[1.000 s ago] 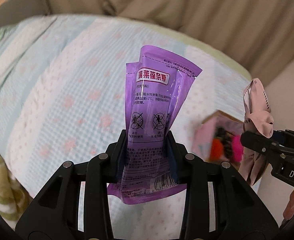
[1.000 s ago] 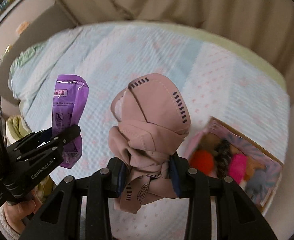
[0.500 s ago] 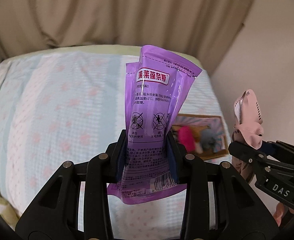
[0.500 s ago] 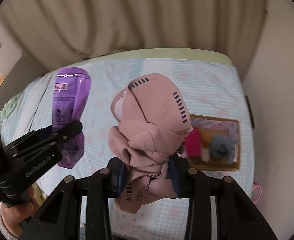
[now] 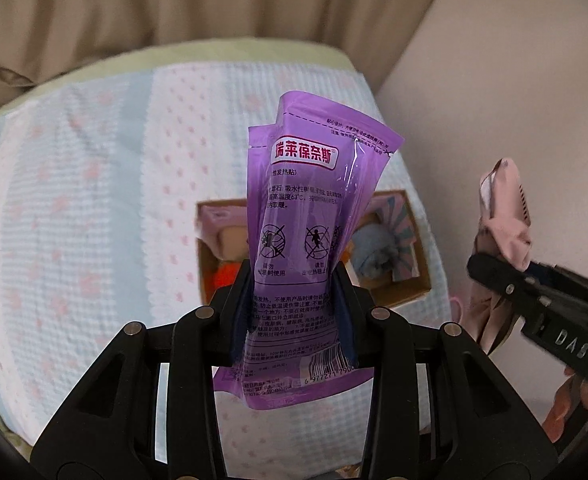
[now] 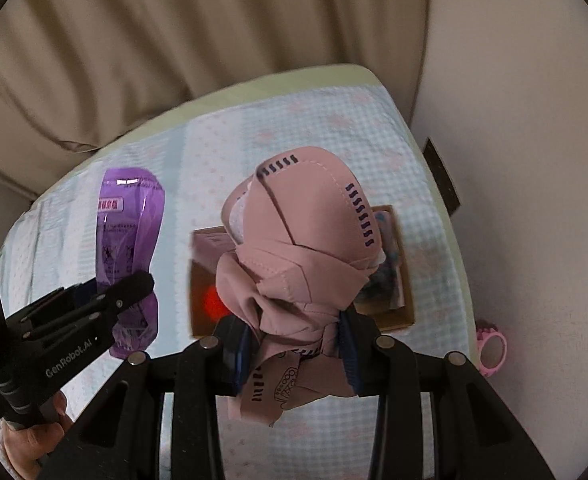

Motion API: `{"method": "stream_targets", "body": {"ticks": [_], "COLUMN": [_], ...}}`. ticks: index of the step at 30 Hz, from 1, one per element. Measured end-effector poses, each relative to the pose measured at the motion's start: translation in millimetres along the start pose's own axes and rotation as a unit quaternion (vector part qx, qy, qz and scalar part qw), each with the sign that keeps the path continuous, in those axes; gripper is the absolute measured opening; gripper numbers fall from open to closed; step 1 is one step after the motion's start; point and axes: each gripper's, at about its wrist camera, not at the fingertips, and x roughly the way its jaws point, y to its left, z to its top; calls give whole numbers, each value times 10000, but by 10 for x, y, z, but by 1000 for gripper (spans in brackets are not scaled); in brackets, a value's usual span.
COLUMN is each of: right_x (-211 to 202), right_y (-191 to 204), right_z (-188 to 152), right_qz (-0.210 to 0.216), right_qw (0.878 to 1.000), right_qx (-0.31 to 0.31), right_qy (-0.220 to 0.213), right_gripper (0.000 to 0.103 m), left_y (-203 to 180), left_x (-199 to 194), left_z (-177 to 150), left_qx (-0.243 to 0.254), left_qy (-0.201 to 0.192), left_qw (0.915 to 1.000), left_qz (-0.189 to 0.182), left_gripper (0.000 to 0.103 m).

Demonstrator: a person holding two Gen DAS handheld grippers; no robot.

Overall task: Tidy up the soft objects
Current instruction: 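Carry packet and pink cloth over the box and open both tools to release them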

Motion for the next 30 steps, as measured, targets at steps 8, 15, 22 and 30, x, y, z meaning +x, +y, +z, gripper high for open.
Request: {"method": "stream_targets", "body": {"ticks": [8,15,22,30], "right_x": [752,1280,1577,1571], "right_y": [-373,-514,-598,-652], "right_z": [199,230,223,233], "right_qz": [-80,81,7,-172], "right_qw": [9974,9913,9869,9877], "right_qx": [364,661,855,818], "right_qy": [622,1134,1371,1318], "right_gripper": [34,34,58,103], "left_y": [48,278,258,218], "left_x": [893,1543,1689,1569], "left_z": [60,-6,-5,-38], "left_qx": [-188,-269,-253,300], "left_qy": [748,1392,1594,1461], "left_qw": [9970,9895,9866,9866], "left_qz": [80,272,227,659], "left_gripper": [33,34,103,103]}}
